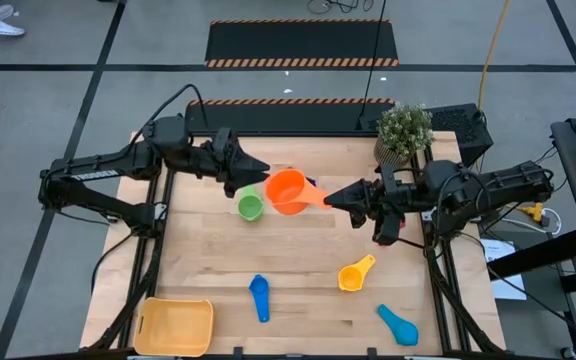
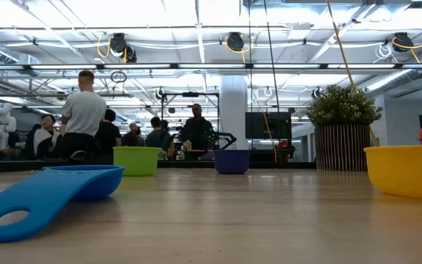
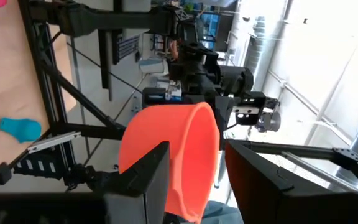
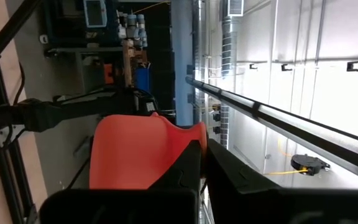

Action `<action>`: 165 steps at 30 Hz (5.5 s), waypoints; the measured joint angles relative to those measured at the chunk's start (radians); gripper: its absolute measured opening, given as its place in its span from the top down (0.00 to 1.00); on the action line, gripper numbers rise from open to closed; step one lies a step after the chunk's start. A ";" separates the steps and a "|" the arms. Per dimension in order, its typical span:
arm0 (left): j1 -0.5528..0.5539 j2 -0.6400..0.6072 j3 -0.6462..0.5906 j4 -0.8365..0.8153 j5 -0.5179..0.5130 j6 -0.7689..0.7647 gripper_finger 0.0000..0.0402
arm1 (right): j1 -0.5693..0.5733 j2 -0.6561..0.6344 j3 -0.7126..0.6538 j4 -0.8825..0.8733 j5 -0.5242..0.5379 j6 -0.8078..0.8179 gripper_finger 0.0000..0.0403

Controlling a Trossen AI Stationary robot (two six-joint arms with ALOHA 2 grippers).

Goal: Nest measuring cups in basket
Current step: Put the orange measuring cup on the table upright

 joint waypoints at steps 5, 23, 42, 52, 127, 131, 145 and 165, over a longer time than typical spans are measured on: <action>0.000 0.000 0.000 0.000 0.003 0.000 0.61 | 0.000 -0.001 0.000 0.001 0.004 -0.005 1.00; 0.000 0.000 0.000 0.000 0.028 -0.004 0.61 | 0.000 0.000 0.000 0.008 0.006 -0.020 1.00; -0.003 0.000 0.000 0.001 0.028 -0.003 0.61 | 0.000 0.000 0.000 0.005 0.028 -0.032 1.00; -0.002 0.000 0.000 0.001 0.028 0.018 0.82 | 0.000 0.000 0.000 0.008 0.024 -0.032 1.00; 0.109 -0.092 0.000 -0.114 -0.002 0.431 1.00 | -0.055 -0.031 -0.001 -0.484 0.345 1.444 0.35; 0.132 -0.107 -0.001 -0.146 -0.002 0.465 1.00 | -0.089 -0.031 -0.001 -0.551 0.339 1.542 0.32; 0.161 -0.140 0.000 -0.352 -0.032 0.640 1.00 | -0.198 -0.055 -0.001 -0.778 0.232 1.679 0.31; -0.024 -0.137 -0.208 -0.195 -0.326 0.558 0.99 | -0.427 -0.173 -0.001 -0.912 0.233 1.648 0.31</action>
